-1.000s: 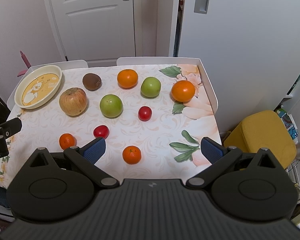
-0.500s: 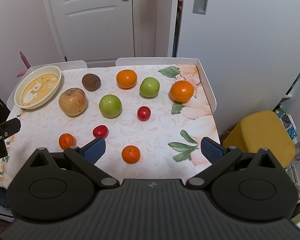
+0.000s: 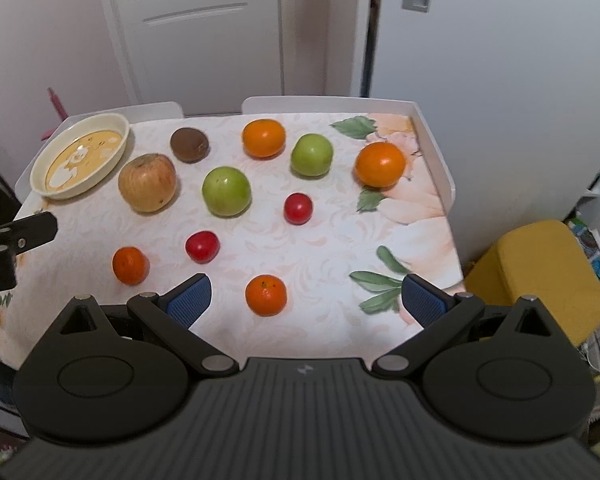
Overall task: Organize fruits
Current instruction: 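Grasp a small tangerine with the left tool while the right tool grasps another tangerine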
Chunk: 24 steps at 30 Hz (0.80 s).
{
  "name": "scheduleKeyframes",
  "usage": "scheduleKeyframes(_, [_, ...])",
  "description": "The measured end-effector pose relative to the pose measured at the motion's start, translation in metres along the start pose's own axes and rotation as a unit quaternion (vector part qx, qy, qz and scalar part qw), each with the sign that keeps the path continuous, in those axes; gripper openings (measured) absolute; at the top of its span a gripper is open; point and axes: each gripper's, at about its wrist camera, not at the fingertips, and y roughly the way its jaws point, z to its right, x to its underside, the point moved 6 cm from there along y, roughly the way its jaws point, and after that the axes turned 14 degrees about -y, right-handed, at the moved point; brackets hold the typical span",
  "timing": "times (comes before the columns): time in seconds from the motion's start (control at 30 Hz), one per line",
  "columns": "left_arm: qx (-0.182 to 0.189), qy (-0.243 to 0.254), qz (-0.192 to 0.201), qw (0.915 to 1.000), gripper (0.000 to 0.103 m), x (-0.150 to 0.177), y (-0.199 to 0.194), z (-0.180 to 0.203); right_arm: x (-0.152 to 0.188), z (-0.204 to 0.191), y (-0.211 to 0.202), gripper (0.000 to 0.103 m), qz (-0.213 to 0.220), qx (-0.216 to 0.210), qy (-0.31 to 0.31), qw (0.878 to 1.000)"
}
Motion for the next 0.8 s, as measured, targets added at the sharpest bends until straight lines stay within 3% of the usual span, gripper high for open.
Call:
scheduleKeyframes(0.3, [-0.011,0.003,0.005,0.9999,0.1,0.037,0.033,0.004,0.021,-0.009,0.037,0.103,0.027,-0.037,-0.044,0.998])
scheduleKeyframes(0.53, [-0.018,0.021,-0.002,0.9996,0.084,0.066,0.068,0.014,0.036,-0.012,0.064,0.103,0.037,-0.058,-0.064,0.996])
scheduleKeyframes(0.8, [-0.036,0.017,-0.003,0.9992,0.068,0.077,0.091,0.018,0.039,-0.018,0.08,0.089,0.043,-0.079,-0.073,0.993])
